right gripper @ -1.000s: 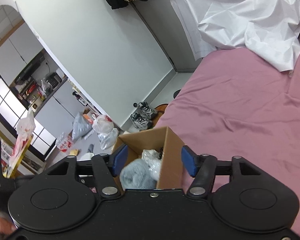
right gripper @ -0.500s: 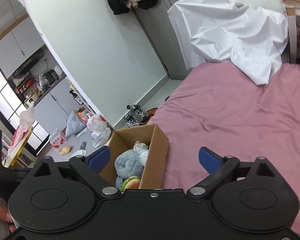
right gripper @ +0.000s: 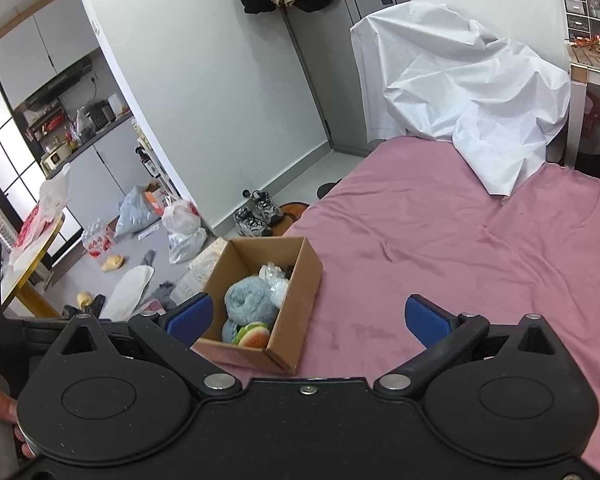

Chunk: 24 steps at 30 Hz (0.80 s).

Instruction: Organize soft objects

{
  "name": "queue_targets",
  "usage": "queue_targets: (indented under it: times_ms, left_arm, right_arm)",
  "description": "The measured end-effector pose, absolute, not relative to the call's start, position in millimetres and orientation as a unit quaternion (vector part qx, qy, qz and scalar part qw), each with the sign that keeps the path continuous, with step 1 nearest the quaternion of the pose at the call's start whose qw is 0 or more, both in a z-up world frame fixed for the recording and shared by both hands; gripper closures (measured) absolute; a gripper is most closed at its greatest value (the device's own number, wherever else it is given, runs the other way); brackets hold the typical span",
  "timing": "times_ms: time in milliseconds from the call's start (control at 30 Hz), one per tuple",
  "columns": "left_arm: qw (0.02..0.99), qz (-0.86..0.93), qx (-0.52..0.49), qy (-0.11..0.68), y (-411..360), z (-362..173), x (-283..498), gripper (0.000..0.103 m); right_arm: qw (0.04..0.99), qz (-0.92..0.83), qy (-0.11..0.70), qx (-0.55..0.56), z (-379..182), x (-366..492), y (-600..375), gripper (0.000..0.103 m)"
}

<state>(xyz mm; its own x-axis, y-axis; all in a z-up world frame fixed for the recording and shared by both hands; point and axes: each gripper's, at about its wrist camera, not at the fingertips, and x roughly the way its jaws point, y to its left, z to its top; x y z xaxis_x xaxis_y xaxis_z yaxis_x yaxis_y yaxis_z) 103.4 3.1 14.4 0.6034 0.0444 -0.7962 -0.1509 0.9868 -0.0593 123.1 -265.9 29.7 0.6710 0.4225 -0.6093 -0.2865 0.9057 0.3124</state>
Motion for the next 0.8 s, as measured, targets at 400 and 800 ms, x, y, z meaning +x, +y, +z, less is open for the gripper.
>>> queue_targets:
  times_ms: [400, 800]
  left_arm:
    - [0.905, 0.022, -0.064, 0.42, 4, 40, 65, 0.005]
    - [0.917, -0.006, -0.048, 0.397, 4, 59, 25, 0.005]
  right_arm:
    - [0.912, 0.201, 0.349, 0.081, 54, 83, -267, 0.0]
    - [0.915, 0.193, 0.345, 0.08, 78, 40, -267, 0.0]
